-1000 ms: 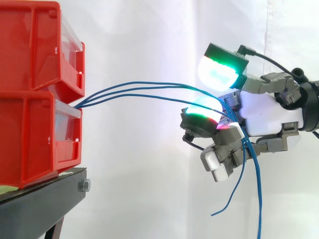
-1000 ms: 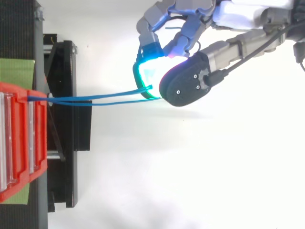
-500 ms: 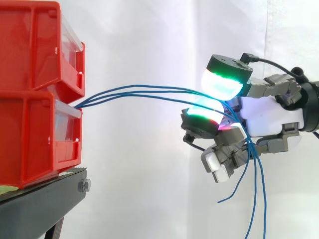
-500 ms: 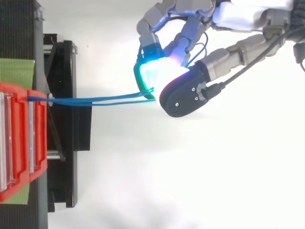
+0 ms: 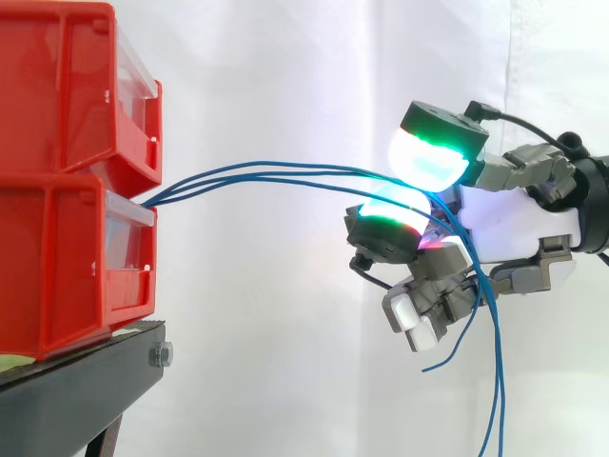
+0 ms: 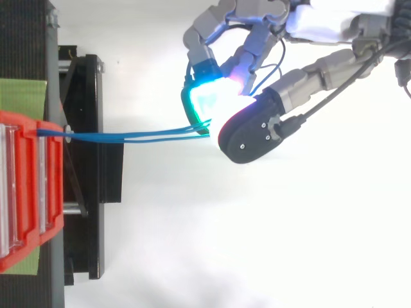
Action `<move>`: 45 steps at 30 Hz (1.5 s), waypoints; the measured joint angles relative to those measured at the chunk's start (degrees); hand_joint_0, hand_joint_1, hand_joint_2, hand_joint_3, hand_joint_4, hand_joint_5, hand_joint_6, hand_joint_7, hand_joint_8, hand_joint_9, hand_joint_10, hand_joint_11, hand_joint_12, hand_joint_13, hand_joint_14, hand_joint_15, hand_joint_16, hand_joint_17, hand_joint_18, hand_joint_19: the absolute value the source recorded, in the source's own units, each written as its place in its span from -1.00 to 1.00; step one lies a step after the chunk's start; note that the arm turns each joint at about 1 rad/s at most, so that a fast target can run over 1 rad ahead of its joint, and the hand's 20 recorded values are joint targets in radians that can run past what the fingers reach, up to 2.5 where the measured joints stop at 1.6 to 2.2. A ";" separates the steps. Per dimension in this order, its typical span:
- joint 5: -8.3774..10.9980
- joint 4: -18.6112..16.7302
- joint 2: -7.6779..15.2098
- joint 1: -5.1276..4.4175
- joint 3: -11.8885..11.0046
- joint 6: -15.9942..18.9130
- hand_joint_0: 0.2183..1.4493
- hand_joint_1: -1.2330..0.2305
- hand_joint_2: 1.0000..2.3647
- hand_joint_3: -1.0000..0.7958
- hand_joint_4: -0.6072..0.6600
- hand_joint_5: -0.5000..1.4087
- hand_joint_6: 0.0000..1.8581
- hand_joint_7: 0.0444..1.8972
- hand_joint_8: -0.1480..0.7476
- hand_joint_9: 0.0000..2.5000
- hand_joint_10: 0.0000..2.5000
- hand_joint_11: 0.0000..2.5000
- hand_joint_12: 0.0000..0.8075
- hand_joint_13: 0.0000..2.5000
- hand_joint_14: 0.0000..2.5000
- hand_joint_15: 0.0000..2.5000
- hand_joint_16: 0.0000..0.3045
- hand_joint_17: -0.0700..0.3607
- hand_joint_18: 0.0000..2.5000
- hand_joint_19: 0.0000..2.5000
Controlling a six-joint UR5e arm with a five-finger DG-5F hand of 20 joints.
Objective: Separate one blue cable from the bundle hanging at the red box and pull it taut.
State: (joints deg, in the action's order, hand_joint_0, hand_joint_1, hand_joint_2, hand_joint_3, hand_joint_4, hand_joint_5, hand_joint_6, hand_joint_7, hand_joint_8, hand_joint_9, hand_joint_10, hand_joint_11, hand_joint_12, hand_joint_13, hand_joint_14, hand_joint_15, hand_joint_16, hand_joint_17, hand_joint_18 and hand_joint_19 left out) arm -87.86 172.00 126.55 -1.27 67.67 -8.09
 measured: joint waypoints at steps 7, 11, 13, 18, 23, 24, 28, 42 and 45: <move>-0.04 -0.09 -0.01 -0.06 0.59 0.63 -0.29 -0.67 -1.00 -0.44 0.06 -0.61 -0.01 0.44 -0.06 -0.09 -0.98 -0.18 -0.25 -0.37 -0.98 -0.54 -0.76 -0.30 -0.47 -0.61; 0.19 -0.62 0.00 -0.13 1.56 1.72 -0.34 -0.71 -1.00 -0.44 0.09 -0.60 -0.02 0.42 -0.07 -0.08 -0.98 -0.18 -0.25 -0.37 -0.98 -0.54 -0.77 -0.30 -0.47 -0.60; 0.35 -1.18 -0.01 -0.18 1.91 2.38 -0.37 -0.72 -1.00 -0.44 0.11 -0.60 -0.02 0.39 -0.06 -0.08 -0.99 -0.18 -0.25 -0.37 -0.98 -0.54 -0.76 -0.30 -0.47 -0.59; 0.51 -2.11 -0.05 -0.21 2.17 3.14 -0.54 -0.62 -1.00 -0.44 0.14 -0.60 -0.03 0.32 0.00 -0.07 -0.98 -0.21 -0.19 -0.35 -0.98 -0.53 -0.73 -0.25 -0.45 -0.59; 0.57 -2.26 -0.06 -0.25 2.18 3.24 -0.56 -0.23 -1.00 -0.44 0.18 -0.60 -0.07 0.22 0.07 -0.02 -0.98 -0.24 -0.13 -0.35 -0.98 -0.54 -0.71 -0.21 -0.44 -0.60; 0.56 -2.27 -0.05 -0.26 2.19 3.24 -0.55 -0.23 -1.00 -0.44 0.18 -0.60 -0.07 0.22 0.06 -0.02 -0.98 -0.23 -0.14 -0.35 -0.98 -0.55 -0.71 -0.21 -0.44 -0.59; 0.54 -2.28 -0.05 -0.25 2.20 3.25 -0.48 -0.18 -1.00 -0.44 0.19 -0.60 -0.08 0.28 0.05 -0.03 -0.98 -0.23 -0.15 -0.35 -0.99 -0.55 -0.72 -0.23 -0.45 -0.58; 0.59 -2.26 -0.02 -0.34 2.20 3.25 -0.43 -0.35 -0.97 -0.13 0.00 -0.60 -0.03 0.40 0.00 -0.03 -0.98 -0.23 -0.18 -0.35 -0.98 -0.54 -0.73 -0.25 -0.45 -0.58; 0.59 -2.22 -0.03 -0.33 2.20 3.26 -0.44 -0.35 -0.96 -0.07 -0.05 -0.59 -0.03 0.39 -0.01 -0.02 -0.98 -0.22 -0.18 -0.35 -0.98 -0.54 -0.73 -0.25 -0.45 -0.58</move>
State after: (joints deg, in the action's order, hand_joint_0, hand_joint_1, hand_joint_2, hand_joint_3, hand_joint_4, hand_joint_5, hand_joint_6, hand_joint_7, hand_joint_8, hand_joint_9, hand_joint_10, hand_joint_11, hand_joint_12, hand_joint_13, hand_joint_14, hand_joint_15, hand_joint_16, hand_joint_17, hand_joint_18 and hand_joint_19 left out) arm -87.27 169.78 126.52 -1.60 69.87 -4.83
